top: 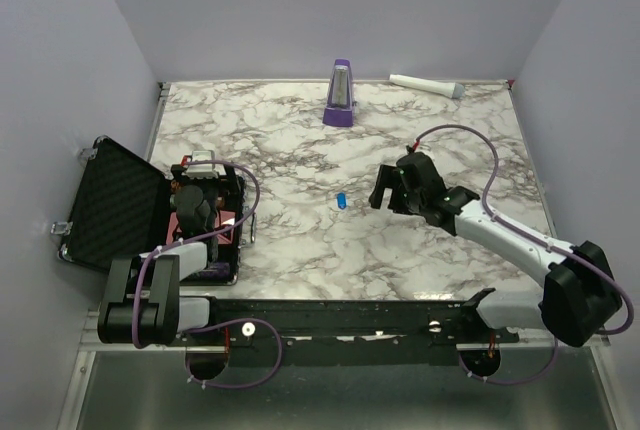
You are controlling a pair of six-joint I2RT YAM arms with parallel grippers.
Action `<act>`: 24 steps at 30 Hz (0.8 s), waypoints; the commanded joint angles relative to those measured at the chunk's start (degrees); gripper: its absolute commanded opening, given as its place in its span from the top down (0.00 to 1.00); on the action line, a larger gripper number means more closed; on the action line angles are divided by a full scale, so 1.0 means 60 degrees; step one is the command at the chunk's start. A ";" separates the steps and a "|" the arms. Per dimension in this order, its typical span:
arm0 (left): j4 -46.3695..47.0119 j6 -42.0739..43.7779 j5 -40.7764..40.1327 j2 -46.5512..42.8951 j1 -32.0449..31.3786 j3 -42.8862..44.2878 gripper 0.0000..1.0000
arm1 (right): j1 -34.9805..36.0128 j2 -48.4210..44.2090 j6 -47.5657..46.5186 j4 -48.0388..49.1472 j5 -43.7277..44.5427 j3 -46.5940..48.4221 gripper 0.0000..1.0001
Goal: Remove the keys from the keyring
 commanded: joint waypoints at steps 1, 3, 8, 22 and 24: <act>0.0336 0.0069 0.0278 -0.0032 0.0074 -0.0110 0.01 | 0.0054 0.0697 0.0000 0.0373 0.0823 0.0022 0.00; 0.0351 0.0069 0.0278 -0.0032 0.0074 -0.0110 0.01 | 0.0069 0.1020 -0.0072 0.0300 0.0782 0.0167 0.00; 0.0350 0.0054 0.0264 -0.0032 0.0074 -0.0110 0.01 | 0.0069 0.1168 -0.0204 0.1088 -0.0914 -0.0197 0.00; 0.0336 0.0054 0.0278 -0.0032 0.0074 -0.0110 0.01 | 0.0069 -0.0765 0.1363 0.3463 -0.3116 -0.3054 0.00; 0.0336 0.0069 0.0278 -0.0032 0.0074 -0.0124 0.01 | 0.0069 -0.0825 0.1276 0.3552 -0.3276 -0.3055 0.00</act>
